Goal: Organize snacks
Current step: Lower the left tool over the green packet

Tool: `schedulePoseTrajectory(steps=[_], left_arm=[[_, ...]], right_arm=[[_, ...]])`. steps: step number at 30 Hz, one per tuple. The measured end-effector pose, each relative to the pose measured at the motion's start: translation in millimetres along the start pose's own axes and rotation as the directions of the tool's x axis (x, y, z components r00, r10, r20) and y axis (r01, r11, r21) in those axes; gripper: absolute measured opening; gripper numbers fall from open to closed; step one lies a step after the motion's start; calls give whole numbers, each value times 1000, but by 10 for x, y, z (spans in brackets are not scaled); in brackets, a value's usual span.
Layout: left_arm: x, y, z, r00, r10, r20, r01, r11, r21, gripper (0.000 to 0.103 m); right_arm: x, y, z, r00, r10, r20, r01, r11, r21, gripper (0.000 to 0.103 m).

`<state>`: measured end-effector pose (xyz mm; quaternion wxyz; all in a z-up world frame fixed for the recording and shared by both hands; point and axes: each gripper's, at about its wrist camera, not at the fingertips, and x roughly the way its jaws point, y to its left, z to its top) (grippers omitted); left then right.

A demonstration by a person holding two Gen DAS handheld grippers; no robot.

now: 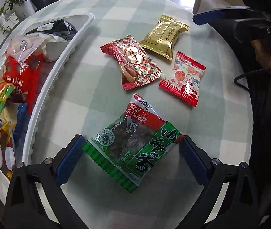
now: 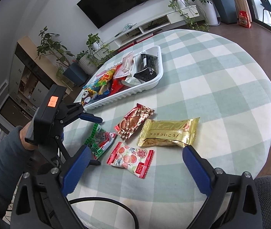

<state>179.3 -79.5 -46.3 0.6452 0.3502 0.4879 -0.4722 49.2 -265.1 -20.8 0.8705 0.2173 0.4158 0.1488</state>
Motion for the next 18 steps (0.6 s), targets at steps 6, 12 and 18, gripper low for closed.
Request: schedulePoseTrajectory(steps=[6, 12, 18], left_arm=[[-68, 5, -83, 999, 7, 37, -6, 999, -33, 69], [-69, -45, 2, 999, 48, 21, -48, 999, 1, 62], [-131, -335, 74, 996, 58, 74, -63, 995, 75, 72]], right_arm=[[29, -55, -18, 1000, -10, -14, 11, 1000, 26, 98], [72, -23, -48, 999, -11, -40, 12, 1000, 29, 97], [75, -23, -54, 999, -15, -49, 16, 1000, 27, 97]])
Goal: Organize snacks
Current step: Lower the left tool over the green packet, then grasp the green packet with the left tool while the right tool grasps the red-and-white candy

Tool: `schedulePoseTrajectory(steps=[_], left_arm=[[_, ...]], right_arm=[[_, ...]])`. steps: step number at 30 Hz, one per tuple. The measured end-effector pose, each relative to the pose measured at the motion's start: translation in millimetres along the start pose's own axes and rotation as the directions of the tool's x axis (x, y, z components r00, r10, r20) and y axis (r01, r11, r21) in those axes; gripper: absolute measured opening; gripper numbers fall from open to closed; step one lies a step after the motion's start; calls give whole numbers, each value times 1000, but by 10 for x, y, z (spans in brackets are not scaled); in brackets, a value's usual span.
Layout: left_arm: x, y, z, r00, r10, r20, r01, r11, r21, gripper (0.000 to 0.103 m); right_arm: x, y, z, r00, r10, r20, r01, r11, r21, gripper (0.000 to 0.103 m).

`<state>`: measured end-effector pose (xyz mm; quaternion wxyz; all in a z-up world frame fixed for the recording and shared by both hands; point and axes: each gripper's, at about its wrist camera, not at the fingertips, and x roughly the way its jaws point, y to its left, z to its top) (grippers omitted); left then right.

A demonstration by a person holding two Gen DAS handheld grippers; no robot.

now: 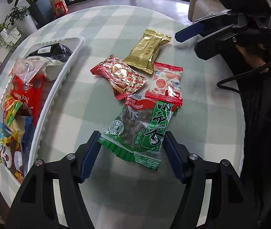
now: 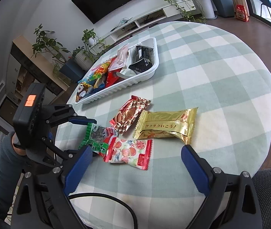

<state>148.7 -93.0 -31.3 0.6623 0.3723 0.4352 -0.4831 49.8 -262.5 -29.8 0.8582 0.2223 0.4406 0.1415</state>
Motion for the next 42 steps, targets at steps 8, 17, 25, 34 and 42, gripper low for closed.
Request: schedulePoseTrajectory(steps=[8, 17, 25, 34, 42], left_arm=[[25, -42, 20, 1000, 16, -14, -16, 1000, -2, 75], [150, -33, 121, 998, -39, -45, 37, 999, -32, 62], [75, -191, 47, 999, -26, -27, 23, 996, -84, 38], [-103, -200, -275, 998, 26, 60, -4, 943, -332, 31], [-465, -140, -666, 977, 90, 192, 42, 804, -593, 31]], right_arm=[[61, 8, -14, 1000, 4, -31, -4, 1000, -3, 97], [86, -3, -40, 999, -2, -52, 2, 1000, 2, 97], [119, 17, -39, 998, -4, -67, 3, 1000, -5, 95], [128, 207, -25, 993, -56, -101, 40, 987, -157, 87], [341, 413, -78, 977, -76, -198, 24, 968, -249, 85]])
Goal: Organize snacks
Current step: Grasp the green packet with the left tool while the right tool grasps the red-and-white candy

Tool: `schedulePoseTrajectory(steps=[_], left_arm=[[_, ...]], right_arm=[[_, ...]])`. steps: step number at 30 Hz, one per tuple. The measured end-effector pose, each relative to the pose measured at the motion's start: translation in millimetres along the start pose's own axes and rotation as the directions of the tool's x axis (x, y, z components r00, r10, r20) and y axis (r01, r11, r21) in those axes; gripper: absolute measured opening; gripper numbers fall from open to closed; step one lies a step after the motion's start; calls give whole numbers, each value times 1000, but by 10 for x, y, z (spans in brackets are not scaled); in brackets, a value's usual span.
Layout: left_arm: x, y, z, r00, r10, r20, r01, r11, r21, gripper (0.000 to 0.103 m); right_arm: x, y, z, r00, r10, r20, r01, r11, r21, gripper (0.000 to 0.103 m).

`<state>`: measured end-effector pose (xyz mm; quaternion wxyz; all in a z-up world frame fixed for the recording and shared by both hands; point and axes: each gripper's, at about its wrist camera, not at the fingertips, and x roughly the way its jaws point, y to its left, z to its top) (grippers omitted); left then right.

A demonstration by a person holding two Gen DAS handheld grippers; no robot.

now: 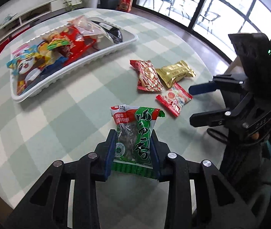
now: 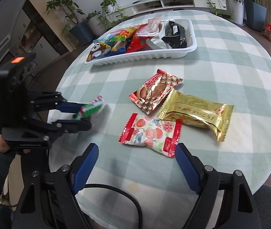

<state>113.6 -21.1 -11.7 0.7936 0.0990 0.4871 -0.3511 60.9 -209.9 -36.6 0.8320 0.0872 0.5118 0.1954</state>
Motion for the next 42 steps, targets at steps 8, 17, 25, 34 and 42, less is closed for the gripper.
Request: schedulePoseTrajectory(steps=[8, 17, 25, 34, 42], left_arm=[[-254, 52, -352, 994, -52, 98, 67, 985, -159, 31], [-258, -8, -485, 987, -84, 139, 113, 969, -218, 31], [-215, -15, -549, 984, -96, 147, 131, 959, -250, 31], [-148, -10, -543, 984, -110, 143, 145, 954, -262, 31], [-166, 9, -566, 981, -113, 156, 153, 950, -273, 31]], right_arm=[[43, 144, 123, 991, -129, 19, 130, 974, -188, 85], [21, 351, 230, 991, -50, -121, -36, 783, -621, 68], [269, 299, 304, 975, -89, -203, -78, 722, -688, 65], [438, 236, 389, 949, -90, -302, -153, 704, -694, 58], [479, 306, 426, 935, -90, -344, -182, 711, -679, 39]])
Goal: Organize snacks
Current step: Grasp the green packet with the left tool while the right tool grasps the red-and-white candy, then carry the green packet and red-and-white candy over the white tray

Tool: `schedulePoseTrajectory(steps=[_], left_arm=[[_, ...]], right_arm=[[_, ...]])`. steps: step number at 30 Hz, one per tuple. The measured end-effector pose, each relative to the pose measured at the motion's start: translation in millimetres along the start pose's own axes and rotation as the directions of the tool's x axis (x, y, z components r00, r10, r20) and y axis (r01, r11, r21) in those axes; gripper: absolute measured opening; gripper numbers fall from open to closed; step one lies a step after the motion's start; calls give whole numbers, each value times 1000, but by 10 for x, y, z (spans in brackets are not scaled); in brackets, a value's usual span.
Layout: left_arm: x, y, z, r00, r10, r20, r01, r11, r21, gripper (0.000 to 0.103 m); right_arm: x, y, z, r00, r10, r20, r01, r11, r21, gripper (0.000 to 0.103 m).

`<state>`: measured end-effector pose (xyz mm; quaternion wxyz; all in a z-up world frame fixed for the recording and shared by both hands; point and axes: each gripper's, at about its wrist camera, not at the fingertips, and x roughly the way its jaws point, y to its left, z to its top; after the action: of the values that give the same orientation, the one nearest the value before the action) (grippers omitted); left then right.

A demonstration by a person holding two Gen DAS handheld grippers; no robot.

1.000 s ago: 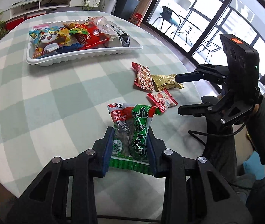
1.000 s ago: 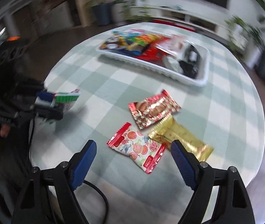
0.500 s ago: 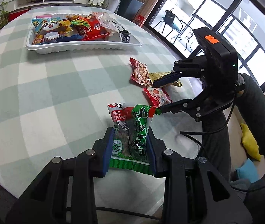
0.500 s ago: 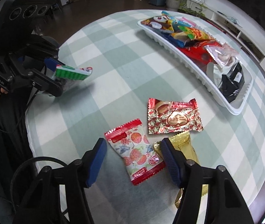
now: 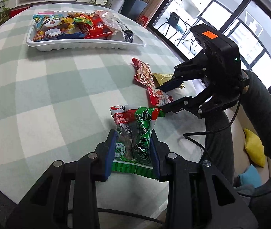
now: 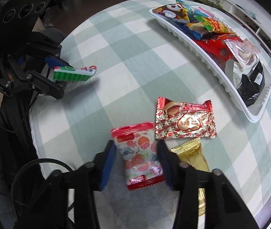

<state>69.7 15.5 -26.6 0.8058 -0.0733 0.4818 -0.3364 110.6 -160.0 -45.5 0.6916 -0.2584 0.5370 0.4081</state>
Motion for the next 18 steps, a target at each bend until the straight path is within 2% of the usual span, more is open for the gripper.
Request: schedulePoseTrajectory(steps=[6, 10, 13, 18], left_arm=[[-37, 1, 6, 1000, -10, 17, 10, 1000, -6, 31], [-101, 24, 40, 999, -19, 36, 20, 1000, -15, 31], [-170, 59, 104, 998, -25, 54, 27, 999, -26, 31], [-297, 118, 344, 995, -19, 93, 22, 999, -31, 31]], right_arm=[[-51, -12, -88, 997, 31, 69, -38, 994, 98, 35], [-201, 43, -139, 983, 56, 175, -82, 986, 145, 35], [-377, 31, -168, 953, 79, 291, -142, 969, 202, 35], [-715, -121, -128, 882, 64, 466, -228, 925, 304, 35]])
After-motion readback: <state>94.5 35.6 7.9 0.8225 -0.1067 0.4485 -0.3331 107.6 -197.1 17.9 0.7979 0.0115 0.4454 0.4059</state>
